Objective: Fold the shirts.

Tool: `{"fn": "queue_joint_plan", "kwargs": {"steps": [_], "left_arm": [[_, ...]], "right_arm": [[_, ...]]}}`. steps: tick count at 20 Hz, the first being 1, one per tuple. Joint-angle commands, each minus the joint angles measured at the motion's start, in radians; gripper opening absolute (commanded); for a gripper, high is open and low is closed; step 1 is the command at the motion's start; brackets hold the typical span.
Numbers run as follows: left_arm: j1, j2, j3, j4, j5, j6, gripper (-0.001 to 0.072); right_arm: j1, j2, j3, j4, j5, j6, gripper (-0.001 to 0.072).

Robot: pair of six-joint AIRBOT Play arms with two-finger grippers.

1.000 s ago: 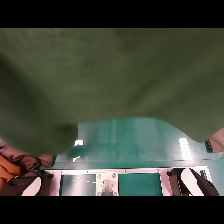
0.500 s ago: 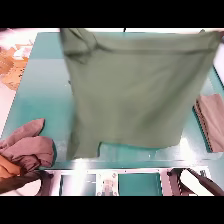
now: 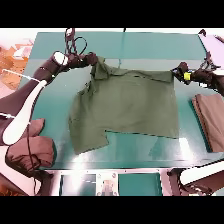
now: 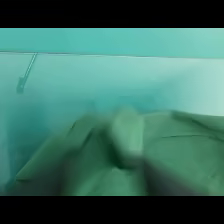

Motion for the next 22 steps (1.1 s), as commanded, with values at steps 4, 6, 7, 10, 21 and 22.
{"fn": "queue_joint_plan", "kwargs": {"steps": [4,6,7,10,21,22], "left_arm": [[0.205,0.045,0.233,0.065,-0.546,0.004,0.0534],[0.320,0.071,0.278,0.104,-0.815,-0.014,0.0534],[0.376,0.075,0.269,0.104,-0.938,-0.039,0.0533],[0.489,0.080,0.136,0.114,-1.193,-0.063,0.0372],[0.478,0.080,-0.497,0.090,-0.901,0.029,0.0513],[0.447,0.080,-0.513,0.086,-0.862,0.031,0.0512]], "right_arm": [[-0.135,-0.036,0.174,-0.184,0.374,0.000,0.0248],[-0.209,0.015,0.124,-0.237,0.513,0.003,0.0250],[-0.240,0.048,0.072,-0.250,0.555,0.007,0.0250],[-0.325,0.181,-0.148,-0.345,0.584,-0.005,0.0250],[-0.480,0.391,-0.630,-0.462,0.527,-0.084,0.0424],[-0.480,0.391,-0.655,-0.462,0.508,-0.092,0.0425]]}}
